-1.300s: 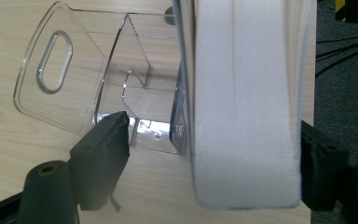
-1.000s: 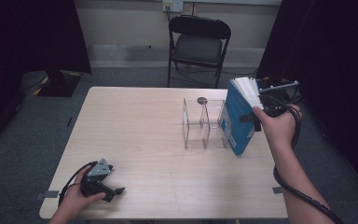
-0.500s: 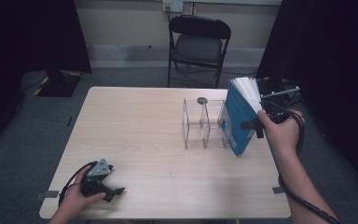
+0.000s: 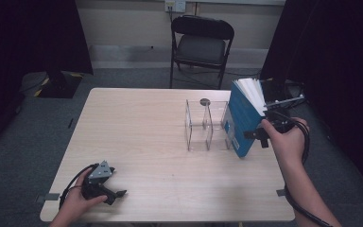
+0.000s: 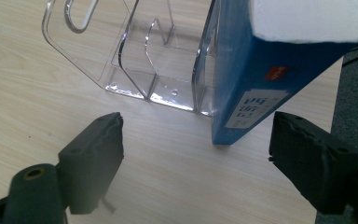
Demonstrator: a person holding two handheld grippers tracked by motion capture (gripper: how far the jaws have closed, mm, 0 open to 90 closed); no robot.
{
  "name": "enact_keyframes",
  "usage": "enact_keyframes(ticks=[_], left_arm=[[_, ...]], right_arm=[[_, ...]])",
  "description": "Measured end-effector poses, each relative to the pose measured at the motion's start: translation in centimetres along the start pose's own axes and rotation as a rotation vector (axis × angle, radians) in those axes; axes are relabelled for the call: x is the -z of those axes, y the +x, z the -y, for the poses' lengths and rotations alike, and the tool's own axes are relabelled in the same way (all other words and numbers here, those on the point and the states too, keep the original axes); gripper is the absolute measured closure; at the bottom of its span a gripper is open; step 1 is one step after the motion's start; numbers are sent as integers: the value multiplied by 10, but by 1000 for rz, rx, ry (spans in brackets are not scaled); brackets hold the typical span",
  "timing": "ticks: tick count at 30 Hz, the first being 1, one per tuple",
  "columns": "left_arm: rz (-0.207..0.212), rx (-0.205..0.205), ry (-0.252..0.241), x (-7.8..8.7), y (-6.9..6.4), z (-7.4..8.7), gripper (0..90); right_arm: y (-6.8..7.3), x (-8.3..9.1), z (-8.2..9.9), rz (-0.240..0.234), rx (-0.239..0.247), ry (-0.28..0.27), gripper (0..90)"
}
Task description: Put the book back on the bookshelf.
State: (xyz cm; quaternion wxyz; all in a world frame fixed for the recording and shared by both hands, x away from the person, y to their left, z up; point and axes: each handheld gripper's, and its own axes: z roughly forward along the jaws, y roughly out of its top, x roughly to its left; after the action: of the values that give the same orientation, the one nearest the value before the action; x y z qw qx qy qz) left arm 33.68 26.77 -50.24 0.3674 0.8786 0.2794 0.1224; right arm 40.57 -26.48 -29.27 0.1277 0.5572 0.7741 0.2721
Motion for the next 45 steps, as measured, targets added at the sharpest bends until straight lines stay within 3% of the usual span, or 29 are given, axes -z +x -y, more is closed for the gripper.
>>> enact_keyframes(ticks=[7, 30, 45], left_arm=[[0, 0, 0, 0, 0, 0, 0], [20, 28, -4, -1, -2, 1, 0], [19, 28, -3, -1, -2, 1, 0]], right_arm=[[7, -3, 5, -23, 18, -7, 173], [39, -36, 18, -81, 104, 24, 178], [48, -56, 34, -116, 96, 16, 178]])
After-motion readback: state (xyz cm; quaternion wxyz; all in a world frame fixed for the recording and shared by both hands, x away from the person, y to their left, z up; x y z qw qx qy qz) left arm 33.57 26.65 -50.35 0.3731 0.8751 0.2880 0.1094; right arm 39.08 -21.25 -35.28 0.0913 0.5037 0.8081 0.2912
